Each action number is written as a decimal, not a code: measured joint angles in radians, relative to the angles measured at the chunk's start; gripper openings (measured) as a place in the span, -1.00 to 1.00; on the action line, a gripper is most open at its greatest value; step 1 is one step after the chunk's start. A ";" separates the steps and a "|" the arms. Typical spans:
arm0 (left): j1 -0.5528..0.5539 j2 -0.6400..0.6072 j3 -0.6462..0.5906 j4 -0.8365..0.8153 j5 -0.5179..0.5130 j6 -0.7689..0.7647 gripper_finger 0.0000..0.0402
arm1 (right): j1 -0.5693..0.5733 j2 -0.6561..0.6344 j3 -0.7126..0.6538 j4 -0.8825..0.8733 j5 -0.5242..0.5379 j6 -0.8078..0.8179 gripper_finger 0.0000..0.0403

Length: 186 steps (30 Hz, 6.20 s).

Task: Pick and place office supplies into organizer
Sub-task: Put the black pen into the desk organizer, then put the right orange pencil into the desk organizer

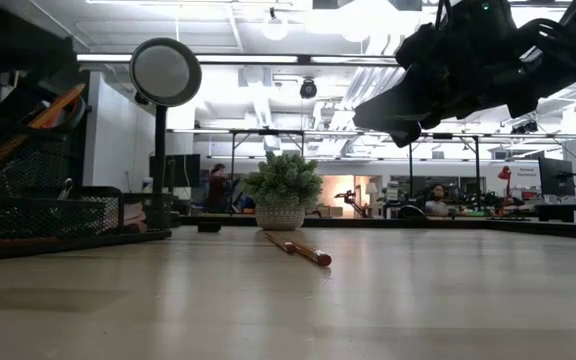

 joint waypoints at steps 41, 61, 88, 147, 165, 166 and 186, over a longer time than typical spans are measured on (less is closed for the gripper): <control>0.002 0.011 0.029 -0.174 0.001 -0.048 -0.38 | 0.000 0.000 0.000 0.003 -0.001 0.006 -0.42; 0.223 -0.188 0.081 -0.295 -0.017 0.174 -0.38 | 0.135 0.009 0.000 0.021 0.154 0.055 -0.42; 0.245 -0.192 0.170 0.106 0.329 0.875 -0.38 | 0.664 0.312 0.488 -0.531 0.814 0.468 -0.42; 0.244 -0.193 0.169 0.407 0.567 1.147 -0.38 | 0.706 0.876 1.112 -1.284 1.013 1.008 -0.42; 0.244 -0.193 0.169 0.400 0.567 1.144 -0.38 | 0.686 0.941 1.117 -1.299 0.956 1.067 -0.56; 0.244 -0.193 0.169 0.400 0.567 1.143 -0.38 | 0.686 0.942 1.117 -1.297 0.947 1.066 -0.63; 0.244 -0.193 0.169 0.401 0.567 1.134 -0.38 | 0.696 0.950 1.193 -1.378 0.982 1.006 -0.98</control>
